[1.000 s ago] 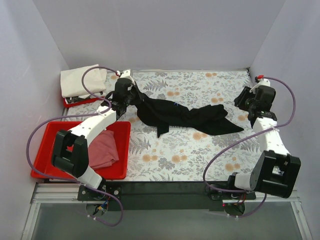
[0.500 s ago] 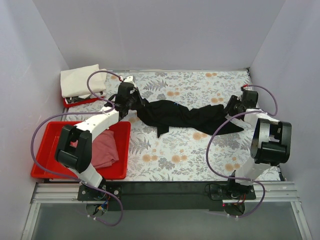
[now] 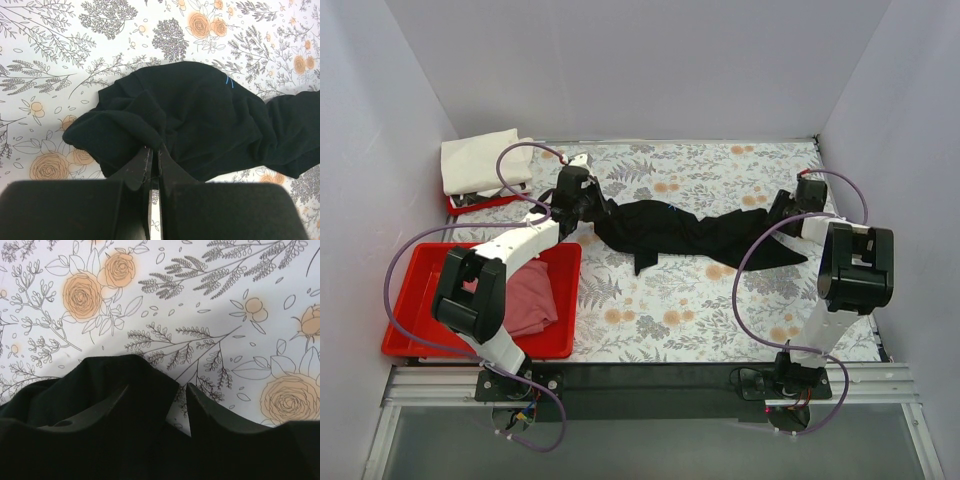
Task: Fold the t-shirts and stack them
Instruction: Flatten the tshirt out
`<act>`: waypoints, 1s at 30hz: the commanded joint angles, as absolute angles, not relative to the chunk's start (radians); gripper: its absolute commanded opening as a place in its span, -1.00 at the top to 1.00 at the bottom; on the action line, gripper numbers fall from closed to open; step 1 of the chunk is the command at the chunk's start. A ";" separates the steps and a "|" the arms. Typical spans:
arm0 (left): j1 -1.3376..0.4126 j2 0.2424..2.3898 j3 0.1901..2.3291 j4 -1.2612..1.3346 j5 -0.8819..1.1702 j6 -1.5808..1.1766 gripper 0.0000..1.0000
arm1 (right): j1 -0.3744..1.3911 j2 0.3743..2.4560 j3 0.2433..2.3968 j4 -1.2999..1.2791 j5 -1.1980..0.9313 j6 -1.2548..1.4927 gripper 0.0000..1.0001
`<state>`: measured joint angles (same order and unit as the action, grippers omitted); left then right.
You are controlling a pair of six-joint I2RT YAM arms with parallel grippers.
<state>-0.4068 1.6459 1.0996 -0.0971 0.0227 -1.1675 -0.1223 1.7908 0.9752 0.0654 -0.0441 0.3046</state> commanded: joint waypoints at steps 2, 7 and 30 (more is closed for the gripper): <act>-0.402 1.605 1.091 -0.100 0.023 -1.155 1.00 | -0.103 1.825 1.017 0.101 -0.018 0.311 0.14; -0.400 1.592 1.088 -0.107 0.015 -1.155 1.00 | -0.101 1.833 1.014 0.100 -0.025 0.308 0.62; -0.380 1.508 1.175 -0.156 -0.067 -1.115 1.00 | -0.103 1.166 0.922 0.184 -0.130 0.204 0.97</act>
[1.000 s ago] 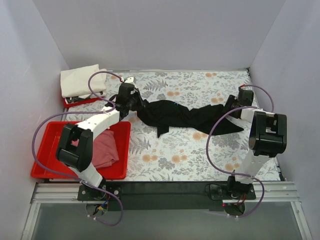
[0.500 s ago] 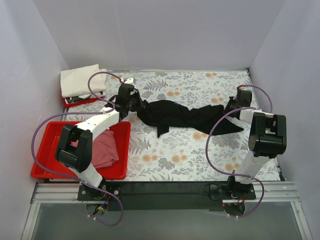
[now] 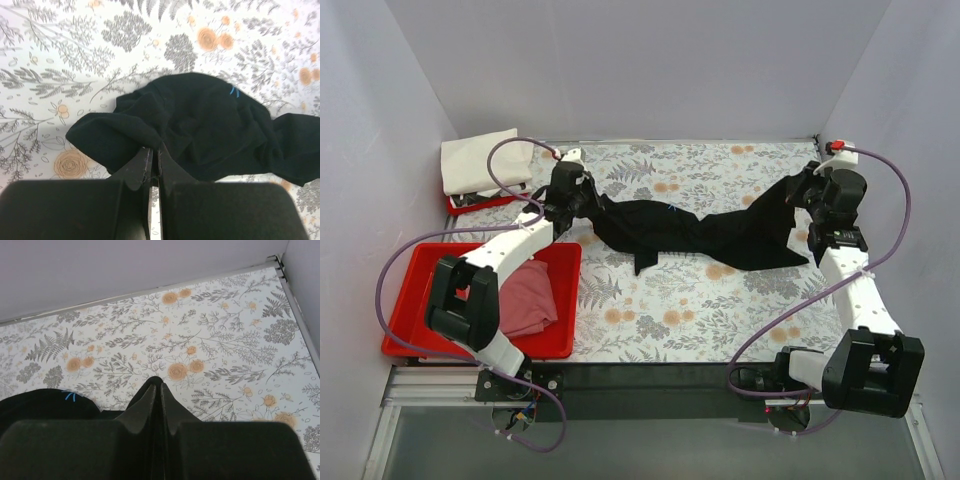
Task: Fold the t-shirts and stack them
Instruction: Flatten the tshirt out
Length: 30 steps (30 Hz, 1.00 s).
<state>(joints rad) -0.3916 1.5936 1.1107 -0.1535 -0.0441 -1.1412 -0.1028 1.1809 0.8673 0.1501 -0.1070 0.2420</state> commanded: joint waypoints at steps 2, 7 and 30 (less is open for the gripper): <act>-0.370 1.499 1.207 -0.163 -0.069 -1.108 1.00 | -0.106 1.163 0.972 0.163 -0.129 0.183 0.97; -0.322 1.468 1.285 -0.178 -0.066 -1.101 1.00 | -0.118 1.149 1.118 0.072 -0.071 0.121 0.97; -0.190 1.266 1.402 -0.256 0.267 -1.140 1.00 | -0.298 0.936 1.368 -0.201 0.055 0.035 0.97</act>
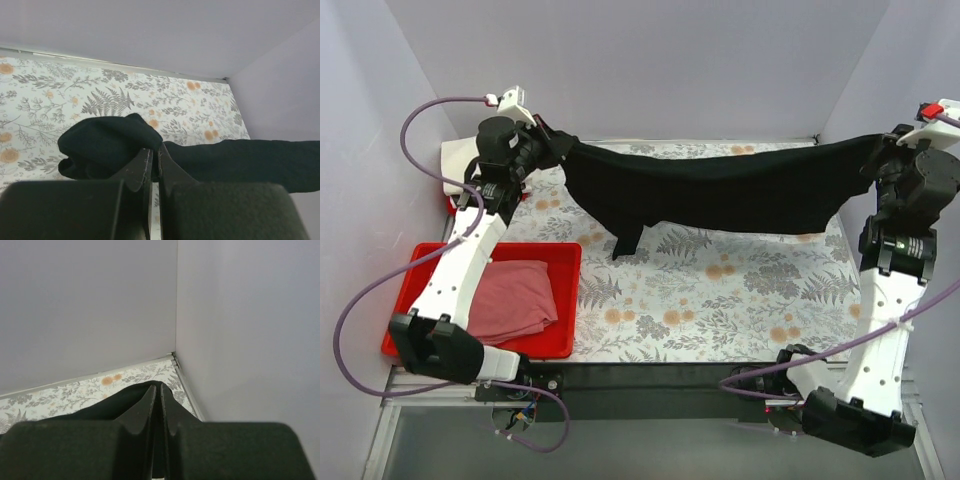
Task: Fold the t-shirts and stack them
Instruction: Flatten the tshirt out
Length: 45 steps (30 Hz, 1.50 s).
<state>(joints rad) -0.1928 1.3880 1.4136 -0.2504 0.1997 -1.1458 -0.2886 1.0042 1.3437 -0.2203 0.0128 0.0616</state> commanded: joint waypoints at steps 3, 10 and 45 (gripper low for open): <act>-0.193 1.221 1.379 -0.268 0.336 -1.144 1.00 | -0.296 0.911 1.371 -0.219 0.045 0.040 0.97; -0.193 1.506 1.459 -0.296 0.498 -1.126 1.00 | -0.298 1.005 1.306 -0.215 0.032 0.067 0.97; -0.569 1.495 0.834 -0.213 -0.201 -1.187 -0.38 | -0.296 1.172 0.934 -0.025 0.008 0.112 0.97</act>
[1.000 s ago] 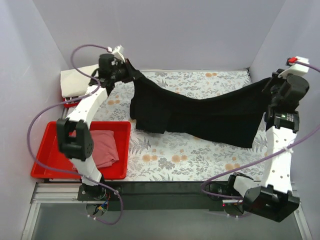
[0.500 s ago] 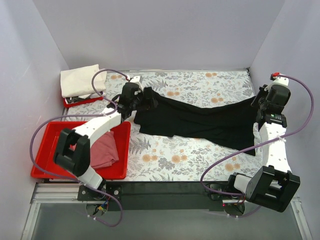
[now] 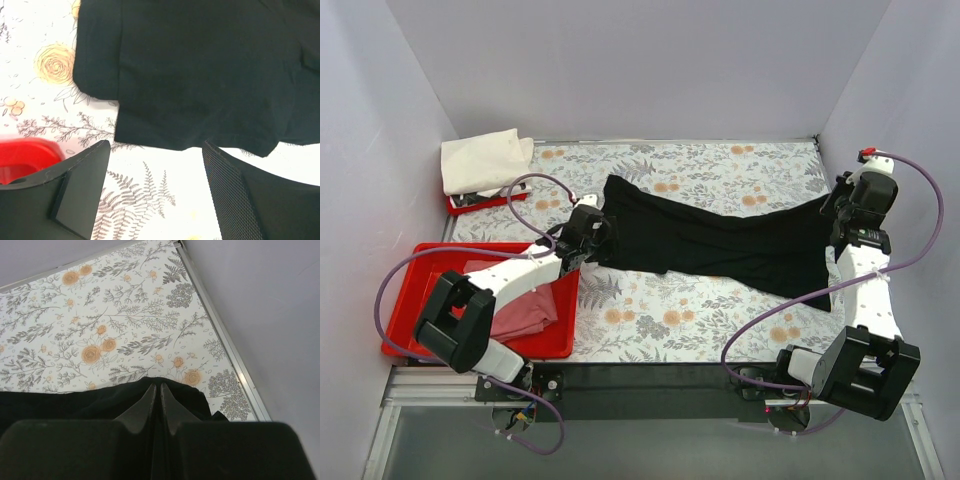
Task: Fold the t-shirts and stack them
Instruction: Flatten the tshirt out
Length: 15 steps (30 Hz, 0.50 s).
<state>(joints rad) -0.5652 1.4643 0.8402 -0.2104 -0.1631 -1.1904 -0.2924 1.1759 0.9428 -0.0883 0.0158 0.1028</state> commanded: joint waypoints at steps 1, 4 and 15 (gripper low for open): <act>-0.569 1.523 0.836 -0.203 -0.196 -1.186 -0.37 | -0.296 1.167 0.933 -0.026 0.008 0.110 0.97; -0.569 1.581 0.836 -0.157 -0.192 -1.181 -0.34 | -0.298 1.157 0.925 -0.026 0.008 0.109 0.97; -0.569 1.624 0.834 -0.175 -0.256 -1.193 -0.17 | -0.296 1.152 0.922 -0.026 0.008 0.107 0.97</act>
<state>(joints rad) -0.5781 1.6375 0.8421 -0.1360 -0.1932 -1.1938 -0.2928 1.1751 0.9321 -0.0788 0.0151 0.1047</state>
